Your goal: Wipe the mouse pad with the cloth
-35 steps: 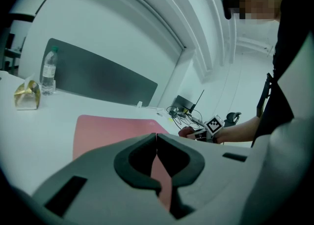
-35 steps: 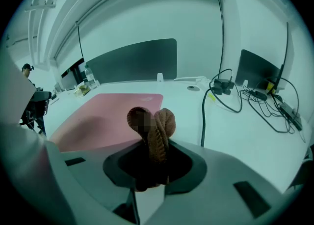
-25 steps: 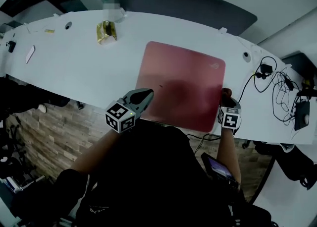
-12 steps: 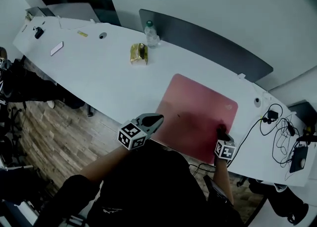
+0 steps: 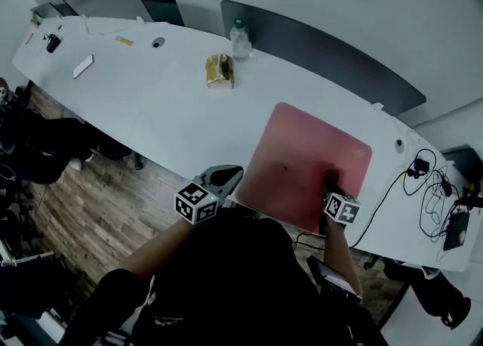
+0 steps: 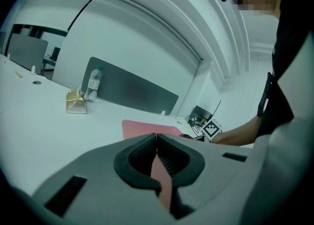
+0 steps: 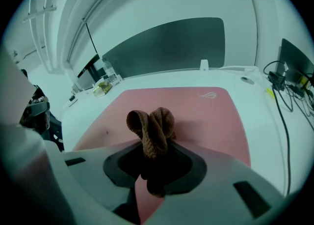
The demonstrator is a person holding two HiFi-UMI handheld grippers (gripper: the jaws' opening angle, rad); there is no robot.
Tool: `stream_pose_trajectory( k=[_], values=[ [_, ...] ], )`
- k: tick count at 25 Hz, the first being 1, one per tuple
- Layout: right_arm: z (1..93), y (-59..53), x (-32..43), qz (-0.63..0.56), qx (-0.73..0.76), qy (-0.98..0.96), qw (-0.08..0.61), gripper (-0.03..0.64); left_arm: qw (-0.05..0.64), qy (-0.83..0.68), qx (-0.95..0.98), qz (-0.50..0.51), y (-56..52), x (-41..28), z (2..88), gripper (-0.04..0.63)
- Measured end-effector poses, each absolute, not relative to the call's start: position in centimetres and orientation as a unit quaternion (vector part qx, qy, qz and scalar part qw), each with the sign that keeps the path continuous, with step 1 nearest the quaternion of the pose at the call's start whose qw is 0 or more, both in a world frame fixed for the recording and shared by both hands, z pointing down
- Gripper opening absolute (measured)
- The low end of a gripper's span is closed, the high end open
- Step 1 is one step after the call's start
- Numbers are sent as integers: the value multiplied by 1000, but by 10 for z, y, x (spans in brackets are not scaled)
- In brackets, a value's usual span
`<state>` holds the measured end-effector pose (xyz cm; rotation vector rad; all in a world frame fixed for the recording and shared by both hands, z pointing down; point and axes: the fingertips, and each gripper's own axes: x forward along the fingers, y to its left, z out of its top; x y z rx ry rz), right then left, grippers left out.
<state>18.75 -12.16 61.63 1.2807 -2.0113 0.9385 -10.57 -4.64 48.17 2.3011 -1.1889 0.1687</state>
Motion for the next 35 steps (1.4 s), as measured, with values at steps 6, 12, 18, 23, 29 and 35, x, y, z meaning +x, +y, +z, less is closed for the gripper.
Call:
stream_pose_trajectory(
  k=[6, 12, 18, 23, 29, 35],
  values=[
    [612, -120, 132, 371, 453, -762, 277, 112, 272, -432, 858, 57, -53, -123, 484, 9],
    [612, -114, 67, 376, 421, -779, 274, 112, 274, -420, 863, 54, -54, -133, 487, 9],
    [612, -113, 18, 400, 400, -787, 248, 112, 281, -421, 861, 54, -47, -153, 494, 9],
    [610, -117, -21, 422, 384, -791, 218, 112, 281, -429, 857, 55, -43, -174, 497, 9],
    [610, -114, -64, 434, 365, -796, 212, 112, 283, -441, 850, 55, -35, -198, 497, 9],
    [606, -124, -105, 432, 348, -806, 204, 112, 278, -450, 847, 46, -34, -216, 494, 9]
  ],
)
